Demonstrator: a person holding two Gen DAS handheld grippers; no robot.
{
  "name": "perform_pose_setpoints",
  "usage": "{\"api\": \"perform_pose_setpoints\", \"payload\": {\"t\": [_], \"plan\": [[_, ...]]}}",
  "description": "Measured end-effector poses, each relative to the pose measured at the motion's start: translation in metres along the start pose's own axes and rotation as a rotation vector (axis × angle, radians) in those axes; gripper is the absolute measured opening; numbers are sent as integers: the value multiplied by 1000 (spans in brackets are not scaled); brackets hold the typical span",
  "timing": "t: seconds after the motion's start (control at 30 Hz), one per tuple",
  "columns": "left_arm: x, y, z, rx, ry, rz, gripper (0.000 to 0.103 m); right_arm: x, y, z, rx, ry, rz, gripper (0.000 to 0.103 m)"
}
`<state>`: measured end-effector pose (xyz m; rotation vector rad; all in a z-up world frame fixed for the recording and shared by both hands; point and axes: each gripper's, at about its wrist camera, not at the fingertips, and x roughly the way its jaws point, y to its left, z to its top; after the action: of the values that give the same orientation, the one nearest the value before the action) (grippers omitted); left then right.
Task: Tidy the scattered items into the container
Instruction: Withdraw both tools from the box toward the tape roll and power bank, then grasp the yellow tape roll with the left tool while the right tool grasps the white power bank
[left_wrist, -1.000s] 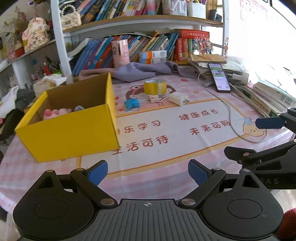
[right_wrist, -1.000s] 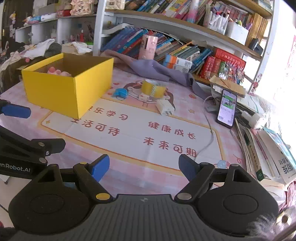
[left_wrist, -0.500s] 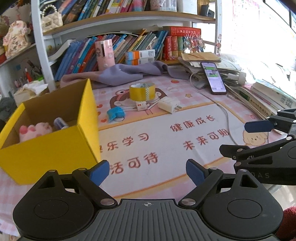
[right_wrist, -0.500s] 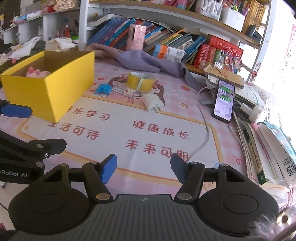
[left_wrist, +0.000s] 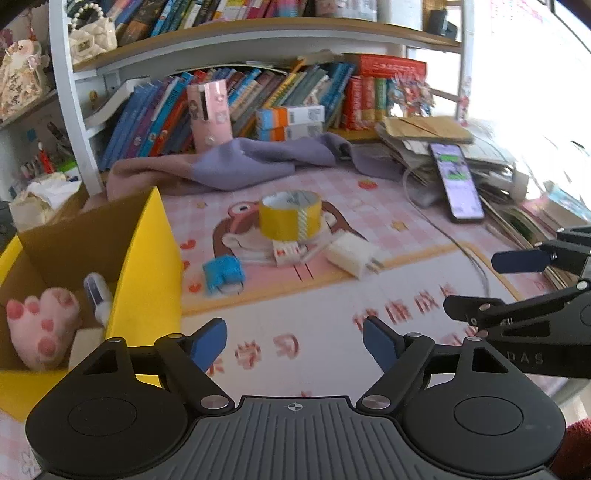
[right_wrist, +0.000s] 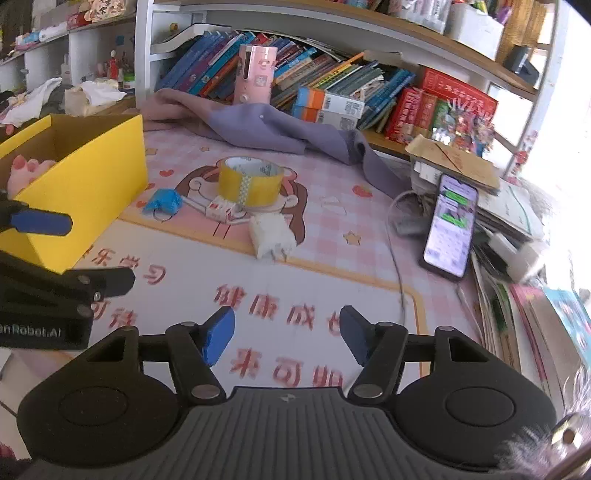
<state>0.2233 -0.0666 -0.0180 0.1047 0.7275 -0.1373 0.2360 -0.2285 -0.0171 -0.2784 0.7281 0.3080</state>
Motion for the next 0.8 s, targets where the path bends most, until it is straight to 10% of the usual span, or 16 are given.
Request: {"api": "perform_pose_setpoints", "payload": {"t": [0.8], "plan": [[143,-14,107,92,118,152,98,130,-30,56,-79,45,242,75]]}}
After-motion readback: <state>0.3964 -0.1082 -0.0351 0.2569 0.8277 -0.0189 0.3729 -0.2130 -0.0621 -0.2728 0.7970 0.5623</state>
